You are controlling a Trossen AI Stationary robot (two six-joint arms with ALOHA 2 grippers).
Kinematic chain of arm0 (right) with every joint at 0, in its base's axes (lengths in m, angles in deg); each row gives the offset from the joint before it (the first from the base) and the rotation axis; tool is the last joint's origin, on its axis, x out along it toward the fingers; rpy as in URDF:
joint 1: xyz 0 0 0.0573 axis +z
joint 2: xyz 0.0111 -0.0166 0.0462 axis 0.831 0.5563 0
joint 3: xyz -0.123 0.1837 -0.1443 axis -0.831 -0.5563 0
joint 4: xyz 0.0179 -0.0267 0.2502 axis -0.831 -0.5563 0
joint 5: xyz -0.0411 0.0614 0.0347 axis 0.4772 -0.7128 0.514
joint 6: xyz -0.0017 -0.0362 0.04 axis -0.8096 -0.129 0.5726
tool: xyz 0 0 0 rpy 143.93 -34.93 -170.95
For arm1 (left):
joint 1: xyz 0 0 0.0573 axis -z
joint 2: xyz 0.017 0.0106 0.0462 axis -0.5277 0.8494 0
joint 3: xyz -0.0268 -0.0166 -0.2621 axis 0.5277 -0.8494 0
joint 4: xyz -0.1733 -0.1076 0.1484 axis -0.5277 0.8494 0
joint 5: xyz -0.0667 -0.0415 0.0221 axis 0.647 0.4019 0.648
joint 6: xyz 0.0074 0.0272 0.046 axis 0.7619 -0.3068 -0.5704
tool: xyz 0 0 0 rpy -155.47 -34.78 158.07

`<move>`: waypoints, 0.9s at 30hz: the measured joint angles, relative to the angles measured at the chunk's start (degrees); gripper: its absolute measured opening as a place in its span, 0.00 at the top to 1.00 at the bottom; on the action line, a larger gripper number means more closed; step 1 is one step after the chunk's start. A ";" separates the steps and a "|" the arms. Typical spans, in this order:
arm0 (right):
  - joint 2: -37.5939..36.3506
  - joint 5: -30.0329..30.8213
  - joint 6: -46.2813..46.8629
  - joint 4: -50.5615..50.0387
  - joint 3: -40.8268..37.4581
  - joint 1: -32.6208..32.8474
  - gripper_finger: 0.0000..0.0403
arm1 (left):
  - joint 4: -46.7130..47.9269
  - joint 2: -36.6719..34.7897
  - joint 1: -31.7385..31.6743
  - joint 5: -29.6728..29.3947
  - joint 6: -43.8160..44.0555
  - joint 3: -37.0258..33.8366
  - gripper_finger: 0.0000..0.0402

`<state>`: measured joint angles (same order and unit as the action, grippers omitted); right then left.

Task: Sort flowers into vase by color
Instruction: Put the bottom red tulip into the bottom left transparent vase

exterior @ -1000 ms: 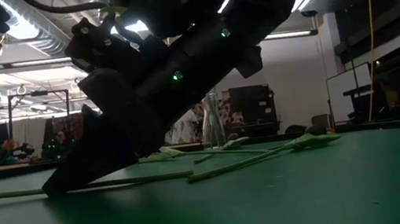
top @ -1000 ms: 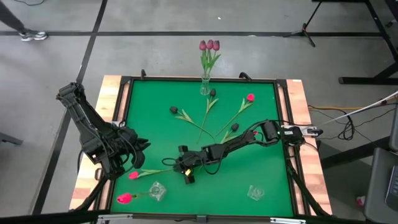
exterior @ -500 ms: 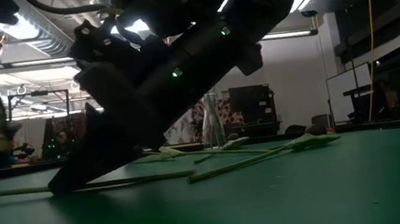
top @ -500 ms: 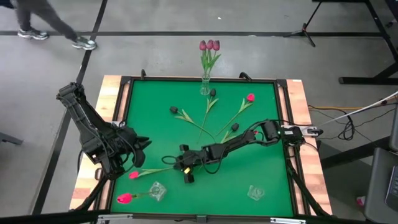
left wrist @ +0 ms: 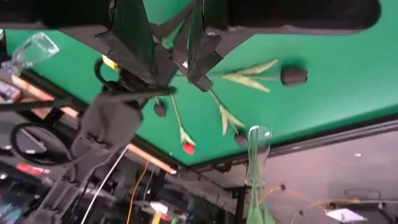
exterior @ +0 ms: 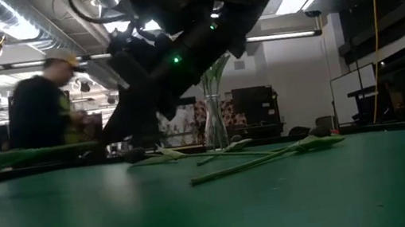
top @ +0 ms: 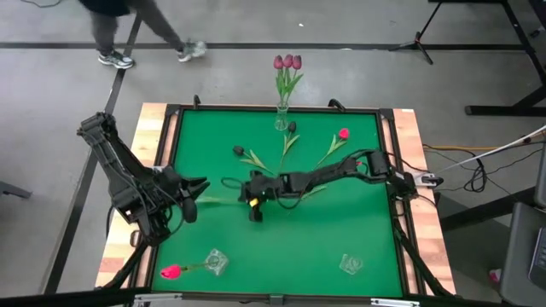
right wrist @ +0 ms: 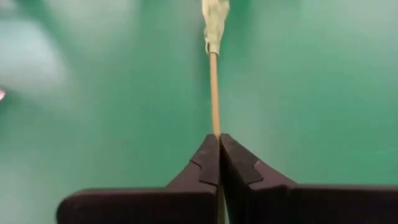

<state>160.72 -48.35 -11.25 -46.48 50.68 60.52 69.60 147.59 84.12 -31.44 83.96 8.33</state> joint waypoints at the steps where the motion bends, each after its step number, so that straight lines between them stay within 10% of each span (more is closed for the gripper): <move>1: -0.56 -0.32 0.14 -0.29 0.00 -0.87 1.00 | 0.04 -0.11 -0.04 -0.53 0.02 0.01 0.78; 18: -14.34 1.75 -1.42 0.69 0.24 -12.62 1.00 | -0.76 -3.61 -7.82 -0.25 3.78 0.01 0.78; 27: -21.10 2.58 -3.25 1.54 0.24 -15.78 1.00 | -19.44 -14.76 -13.67 7.94 -23.65 0.01 0.78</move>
<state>139.62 -45.77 -14.49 -44.94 50.92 44.74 50.16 132.84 70.45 -23.50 60.31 8.34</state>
